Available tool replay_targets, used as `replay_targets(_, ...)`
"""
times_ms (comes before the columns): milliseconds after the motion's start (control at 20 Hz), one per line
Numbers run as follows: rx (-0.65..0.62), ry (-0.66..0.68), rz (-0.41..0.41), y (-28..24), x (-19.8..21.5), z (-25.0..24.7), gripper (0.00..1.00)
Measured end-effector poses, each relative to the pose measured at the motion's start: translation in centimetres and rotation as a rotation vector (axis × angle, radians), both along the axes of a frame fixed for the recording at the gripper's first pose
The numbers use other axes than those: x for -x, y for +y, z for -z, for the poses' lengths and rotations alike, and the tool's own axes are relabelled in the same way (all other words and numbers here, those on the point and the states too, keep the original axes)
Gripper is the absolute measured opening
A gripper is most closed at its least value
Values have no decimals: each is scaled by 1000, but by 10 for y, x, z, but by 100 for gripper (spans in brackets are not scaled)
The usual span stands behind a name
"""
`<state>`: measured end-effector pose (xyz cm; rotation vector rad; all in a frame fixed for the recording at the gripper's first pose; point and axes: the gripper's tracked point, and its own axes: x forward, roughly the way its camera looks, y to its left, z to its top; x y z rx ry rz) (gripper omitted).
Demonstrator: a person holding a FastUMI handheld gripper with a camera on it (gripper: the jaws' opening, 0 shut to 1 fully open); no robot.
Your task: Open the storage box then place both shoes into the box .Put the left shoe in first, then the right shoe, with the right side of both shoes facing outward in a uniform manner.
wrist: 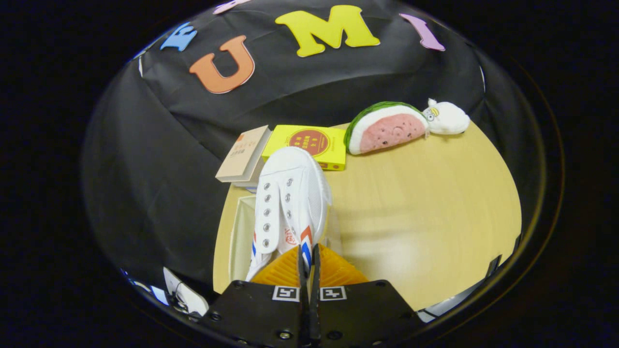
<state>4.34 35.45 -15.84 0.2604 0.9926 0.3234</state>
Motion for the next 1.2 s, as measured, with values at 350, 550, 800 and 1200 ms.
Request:
replay_targets(350, 53, 22, -8, 34, 7, 35, 1)
replay_targets(550, 101, 33, -7, 38, 13, 54, 0)
replay_targets(800, 135, 44, -8, 32, 12, 67, 1)
replay_targets(1200, 105, 55, -29, 31, 14, 71, 1)
